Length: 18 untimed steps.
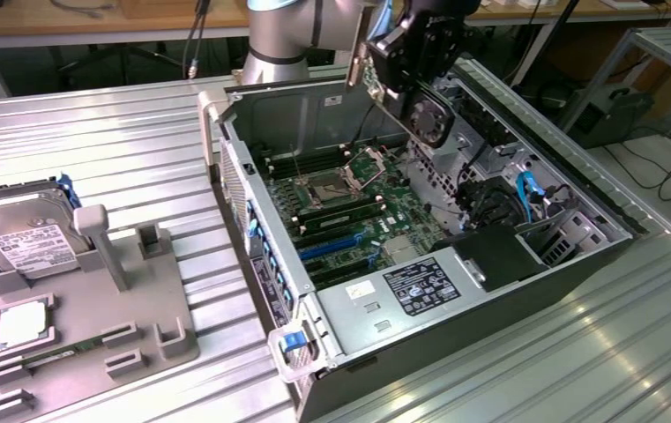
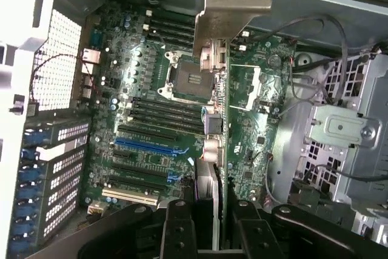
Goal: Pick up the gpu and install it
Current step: 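Insert the gpu into the slot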
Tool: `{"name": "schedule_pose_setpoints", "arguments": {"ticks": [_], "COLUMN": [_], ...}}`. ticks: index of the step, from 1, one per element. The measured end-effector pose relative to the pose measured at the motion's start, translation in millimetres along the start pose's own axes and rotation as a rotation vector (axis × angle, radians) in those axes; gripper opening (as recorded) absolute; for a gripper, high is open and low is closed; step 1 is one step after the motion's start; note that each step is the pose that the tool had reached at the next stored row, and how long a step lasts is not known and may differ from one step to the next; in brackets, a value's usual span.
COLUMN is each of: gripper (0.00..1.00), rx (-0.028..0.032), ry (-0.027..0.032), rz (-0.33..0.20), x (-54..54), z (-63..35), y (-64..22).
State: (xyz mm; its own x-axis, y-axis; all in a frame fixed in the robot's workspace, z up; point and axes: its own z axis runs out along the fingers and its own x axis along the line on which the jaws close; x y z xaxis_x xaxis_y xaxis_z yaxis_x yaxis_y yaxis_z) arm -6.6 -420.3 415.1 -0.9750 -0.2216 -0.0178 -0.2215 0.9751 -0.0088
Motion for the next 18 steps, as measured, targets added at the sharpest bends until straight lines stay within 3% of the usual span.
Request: {"name": "schedule_pose_setpoints", "arguments": {"ticks": [18], "gripper": [0.28], "rx": [-0.0048], "ry": [-0.0024], "rz": [-0.275], "x": [0.2], "z": [0.0], "y": [0.0]}}
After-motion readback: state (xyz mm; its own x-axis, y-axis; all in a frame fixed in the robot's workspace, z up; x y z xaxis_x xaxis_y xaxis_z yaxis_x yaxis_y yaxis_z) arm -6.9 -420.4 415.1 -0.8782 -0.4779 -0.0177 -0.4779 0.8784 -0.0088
